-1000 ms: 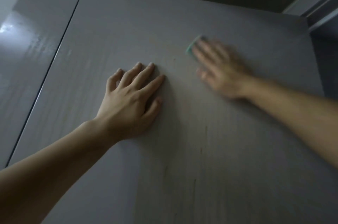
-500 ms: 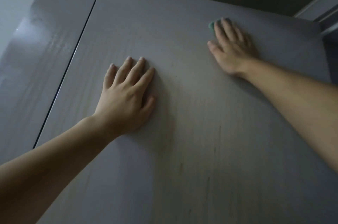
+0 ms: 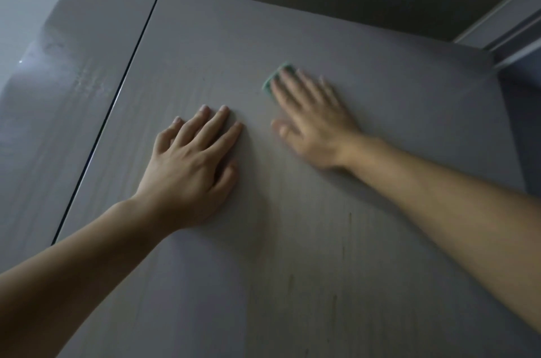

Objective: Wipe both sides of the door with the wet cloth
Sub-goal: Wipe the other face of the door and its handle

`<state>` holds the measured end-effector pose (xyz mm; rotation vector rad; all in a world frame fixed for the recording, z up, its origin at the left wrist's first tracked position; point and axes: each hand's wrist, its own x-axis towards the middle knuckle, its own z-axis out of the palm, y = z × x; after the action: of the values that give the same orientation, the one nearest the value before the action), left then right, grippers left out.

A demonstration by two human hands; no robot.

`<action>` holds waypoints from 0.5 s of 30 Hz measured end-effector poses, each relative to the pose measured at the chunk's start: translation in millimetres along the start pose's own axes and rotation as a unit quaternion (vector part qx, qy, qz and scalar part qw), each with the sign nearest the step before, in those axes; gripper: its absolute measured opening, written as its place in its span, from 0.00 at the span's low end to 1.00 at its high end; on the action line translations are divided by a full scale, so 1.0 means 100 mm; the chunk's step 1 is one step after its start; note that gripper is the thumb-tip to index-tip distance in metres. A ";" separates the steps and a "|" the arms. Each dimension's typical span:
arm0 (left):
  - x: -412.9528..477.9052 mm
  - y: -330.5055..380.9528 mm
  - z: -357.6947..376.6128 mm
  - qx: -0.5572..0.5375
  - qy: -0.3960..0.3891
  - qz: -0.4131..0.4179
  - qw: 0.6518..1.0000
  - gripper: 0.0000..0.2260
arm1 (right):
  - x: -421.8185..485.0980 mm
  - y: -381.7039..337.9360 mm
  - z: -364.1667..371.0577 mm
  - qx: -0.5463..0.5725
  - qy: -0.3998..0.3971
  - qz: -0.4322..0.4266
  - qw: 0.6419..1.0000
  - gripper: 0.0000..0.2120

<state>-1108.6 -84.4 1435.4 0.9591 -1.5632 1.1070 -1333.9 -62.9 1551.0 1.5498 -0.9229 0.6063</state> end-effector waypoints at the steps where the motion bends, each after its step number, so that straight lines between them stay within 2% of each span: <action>1: 0.00 0.01 -0.01 -0.004 -0.001 -0.001 1.000 0.29 | -0.16 -0.10 0.06 0.001 0.002 -0.055 0.998 0.39; 3: 0.00 0.02 -0.03 -0.015 -0.004 0.000 1.000 0.30 | -0.31 -0.07 0.10 -0.009 -0.006 -0.102 0.995 0.38; 4: 0.00 0.01 -0.04 -0.024 -0.004 0.003 1.000 0.30 | -0.23 0.02 0.06 -0.010 -0.009 -0.085 0.996 0.38; 7: -0.07 -0.09 -0.11 -0.036 0.002 -0.006 0.999 0.31 | 0.26 0.26 -0.10 0.010 -0.022 0.061 0.998 0.40; 9: -0.14 -0.22 -0.15 -0.012 0.013 -0.041 0.999 0.31 | 0.48 0.13 -0.13 0.025 -0.017 0.098 0.995 0.40; 10: -0.17 -0.28 -0.17 -0.004 0.009 -0.064 0.998 0.31 | 0.49 -0.04 -0.11 0.023 -0.011 0.078 0.997 0.40; 12: -0.24 -0.40 -0.17 0.001 -0.011 -0.094 0.995 0.32 | 0.31 -0.46 -0.01 0.014 -0.010 -0.027 1.000 0.41; 13: -0.27 -0.43 -0.17 0.004 -0.021 -0.095 0.995 0.32 | 0.16 -0.61 0.05 0.005 -0.013 -0.087 0.996 0.42; 15: -0.33 -0.49 -0.15 0.012 -0.024 -0.088 0.996 0.31 | 0.03 -0.64 0.07 -0.013 -0.029 -0.147 0.989 0.40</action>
<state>-1051.0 -81.6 1415.7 1.1238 -1.4755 0.9881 -1280.0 -69.4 1516.0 1.6477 -0.7221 0.3386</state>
